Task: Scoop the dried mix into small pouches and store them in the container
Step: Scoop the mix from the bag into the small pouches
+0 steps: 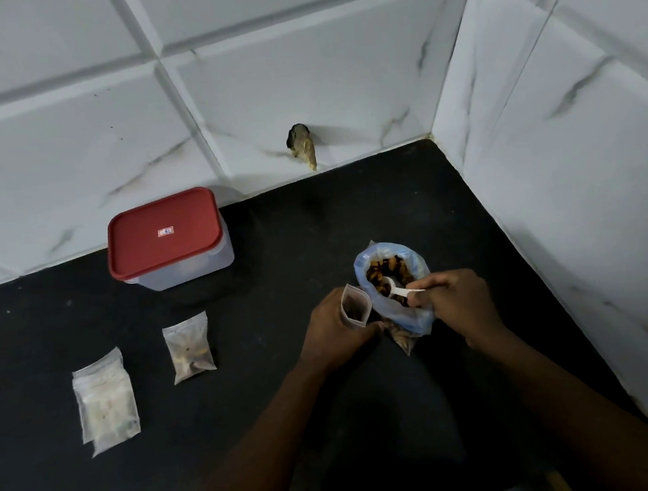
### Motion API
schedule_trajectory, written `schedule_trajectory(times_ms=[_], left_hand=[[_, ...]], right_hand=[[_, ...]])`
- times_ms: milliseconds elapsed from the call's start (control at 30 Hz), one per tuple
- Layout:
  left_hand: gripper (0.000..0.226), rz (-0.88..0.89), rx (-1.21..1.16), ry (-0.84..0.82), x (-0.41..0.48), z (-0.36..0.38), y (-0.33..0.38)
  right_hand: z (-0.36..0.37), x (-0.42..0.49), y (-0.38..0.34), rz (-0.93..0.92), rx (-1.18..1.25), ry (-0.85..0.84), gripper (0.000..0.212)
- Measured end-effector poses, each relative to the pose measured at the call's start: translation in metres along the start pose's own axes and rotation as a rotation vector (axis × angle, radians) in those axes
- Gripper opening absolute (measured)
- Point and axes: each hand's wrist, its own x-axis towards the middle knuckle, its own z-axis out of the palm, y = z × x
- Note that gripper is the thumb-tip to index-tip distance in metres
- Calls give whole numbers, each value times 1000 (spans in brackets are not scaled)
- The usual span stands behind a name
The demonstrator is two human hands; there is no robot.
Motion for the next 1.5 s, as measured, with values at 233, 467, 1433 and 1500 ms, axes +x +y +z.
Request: schedule_trajectory(times_ms=[233, 467, 1433, 1500], left_hand=[[52, -10, -13, -24, 0, -1, -1], [54, -19, -28, -23, 0, -2, 1], [40, 95, -12, 90, 4, -6, 17], [40, 104, -9, 92, 4, -6, 17]], right_hand=[[-5, 4, 3, 264, 309, -65, 14], [-11, 2, 10, 294, 380, -60, 14], [-22, -18, -20, 111, 683, -311, 13], [-21, -20, -20, 54, 594, -303, 13]])
